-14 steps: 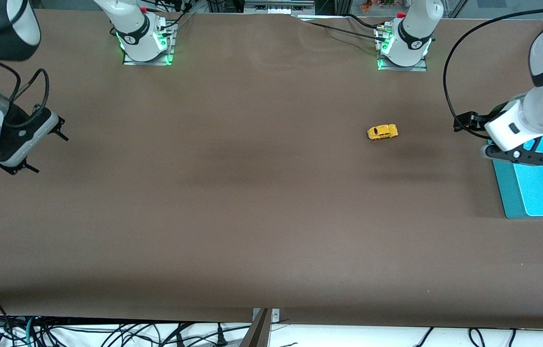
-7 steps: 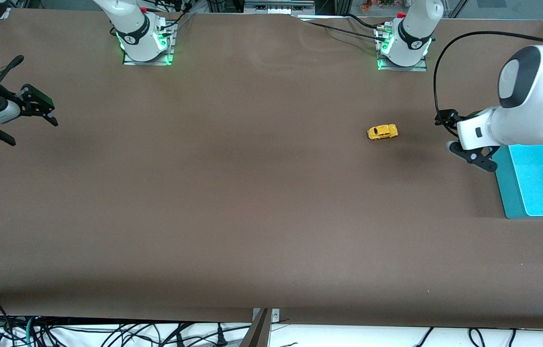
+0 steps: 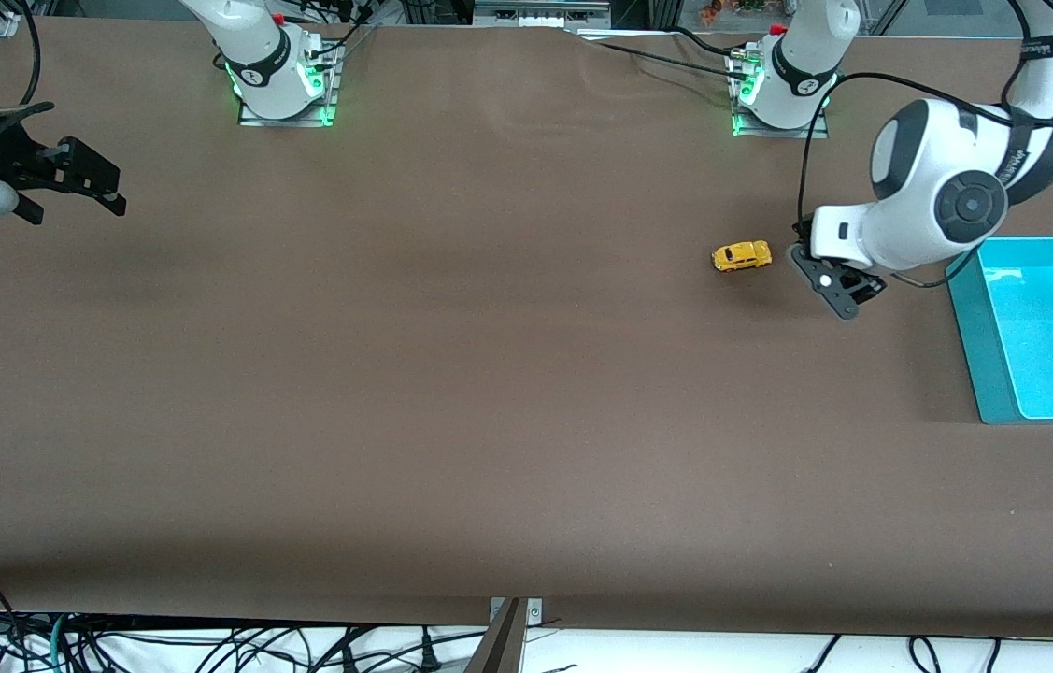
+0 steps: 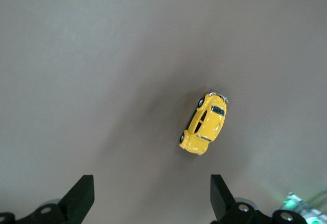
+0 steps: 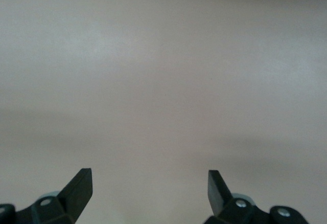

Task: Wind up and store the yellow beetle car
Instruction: 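Move the left gripper toward the rolling car while the right gripper withdraws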

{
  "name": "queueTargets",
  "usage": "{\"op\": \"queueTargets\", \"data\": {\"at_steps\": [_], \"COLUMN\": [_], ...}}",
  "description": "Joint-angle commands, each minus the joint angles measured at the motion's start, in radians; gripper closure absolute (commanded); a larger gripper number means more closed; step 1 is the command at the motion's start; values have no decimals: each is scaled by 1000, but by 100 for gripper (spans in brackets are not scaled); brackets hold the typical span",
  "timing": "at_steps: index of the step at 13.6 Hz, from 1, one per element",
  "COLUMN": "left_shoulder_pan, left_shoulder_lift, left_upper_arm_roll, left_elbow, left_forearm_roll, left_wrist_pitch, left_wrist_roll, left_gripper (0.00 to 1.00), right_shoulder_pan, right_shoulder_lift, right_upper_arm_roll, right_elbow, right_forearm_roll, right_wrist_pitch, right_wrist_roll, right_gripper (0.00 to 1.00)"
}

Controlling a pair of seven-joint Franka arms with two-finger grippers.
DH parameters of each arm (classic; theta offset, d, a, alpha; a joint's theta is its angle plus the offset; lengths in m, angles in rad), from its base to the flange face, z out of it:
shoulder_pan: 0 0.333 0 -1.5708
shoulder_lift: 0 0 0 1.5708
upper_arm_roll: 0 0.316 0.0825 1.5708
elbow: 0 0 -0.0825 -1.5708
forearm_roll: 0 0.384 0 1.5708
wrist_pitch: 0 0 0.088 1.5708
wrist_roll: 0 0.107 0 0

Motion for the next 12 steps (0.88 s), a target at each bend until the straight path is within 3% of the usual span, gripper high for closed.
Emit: {"op": "queueTargets", "data": {"at_steps": [1,5,9,12], "left_shoulder_pan": [3,10,-2,7], "left_shoulder_lift": [-42,-33,-35,-32], "left_upper_arm_roll": [3,-46,-78,-110], "left_elbow": [-105,-245,-295,-383], "left_forearm_roll": [-15,-13,-9,-7], "left_wrist_pitch": [101,316,354,512], "left_wrist_roll": [140,243,246,247], "left_gripper": [0,0,0,0], "right_shoulder_pan": [14,14,11,7], "right_shoulder_lift": [-16,-17,-11,-8], "right_upper_arm_roll": [-17,-16,-17,-19], "right_elbow": [-5,-5,-5,-5], "right_forearm_roll": [15,12,12,11], "right_wrist_pitch": [-16,-17,-16,-8], "right_wrist_roll": [29,29,29,30], "right_gripper": [0,0,0,0]}}
